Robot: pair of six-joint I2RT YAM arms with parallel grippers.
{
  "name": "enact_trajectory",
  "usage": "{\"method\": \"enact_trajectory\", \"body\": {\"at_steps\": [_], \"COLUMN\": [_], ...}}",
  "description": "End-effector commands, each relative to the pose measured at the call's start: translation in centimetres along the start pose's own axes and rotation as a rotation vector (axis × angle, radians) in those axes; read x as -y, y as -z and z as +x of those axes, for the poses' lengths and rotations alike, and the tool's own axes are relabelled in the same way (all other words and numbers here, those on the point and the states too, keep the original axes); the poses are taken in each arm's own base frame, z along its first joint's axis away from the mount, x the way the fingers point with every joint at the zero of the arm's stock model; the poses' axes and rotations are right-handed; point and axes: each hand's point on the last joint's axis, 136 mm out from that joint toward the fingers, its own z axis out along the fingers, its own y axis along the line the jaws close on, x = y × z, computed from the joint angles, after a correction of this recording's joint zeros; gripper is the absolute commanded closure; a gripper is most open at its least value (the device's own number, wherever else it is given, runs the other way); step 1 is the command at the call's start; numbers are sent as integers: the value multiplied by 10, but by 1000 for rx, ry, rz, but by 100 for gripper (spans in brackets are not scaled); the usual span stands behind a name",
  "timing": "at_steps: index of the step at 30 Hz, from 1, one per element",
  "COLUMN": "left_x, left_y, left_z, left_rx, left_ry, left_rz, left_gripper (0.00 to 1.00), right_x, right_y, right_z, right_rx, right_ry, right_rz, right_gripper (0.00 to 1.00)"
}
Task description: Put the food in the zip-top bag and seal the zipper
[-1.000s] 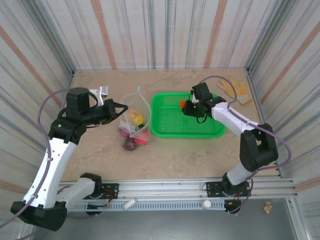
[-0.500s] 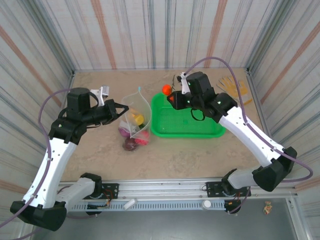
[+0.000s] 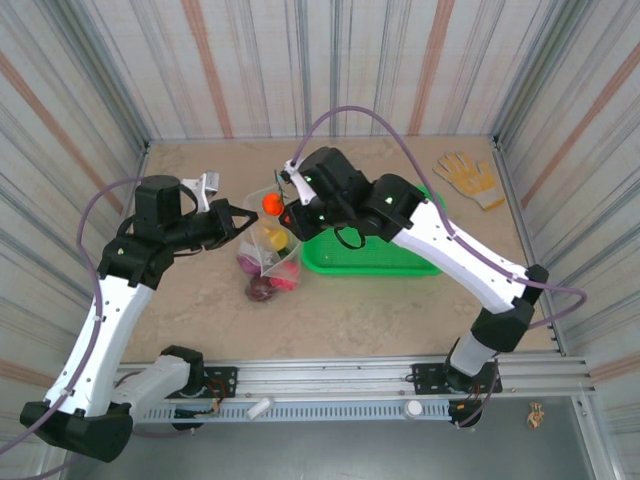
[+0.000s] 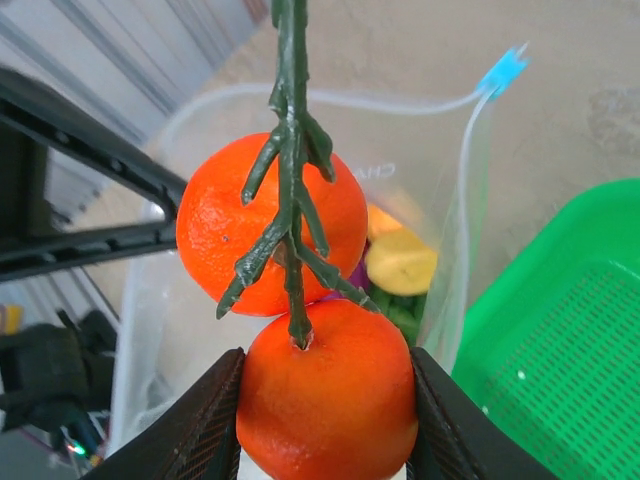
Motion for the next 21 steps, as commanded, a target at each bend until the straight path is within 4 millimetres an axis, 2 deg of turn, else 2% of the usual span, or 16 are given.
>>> {"method": "enact_trajectory", "body": {"at_steps": [1,14,16,18,21], "left_x": [10,13,13,13,14], "left_y": [4,2,1,1,2], "left_z": [-4,0,1,1,0], "left_rx": [16,6,3,5,9], "left_ry": [-18,-22,-22,-25,-27], "left_rz": [18,29,29,29,28], "left_gripper": [100,100,100,100,100], "right_x": [11,4,1,0,2], "right_y": [1,-32,-35,-37,-36], "right_z": [27,30,31,33,34], "right_rx": [-123,-260,-265,-274,-277], "right_ry": [55,25,26,25,30], "right_rz": [103,155,145,143,152], "right_gripper": [62,56,52,42,34]}}
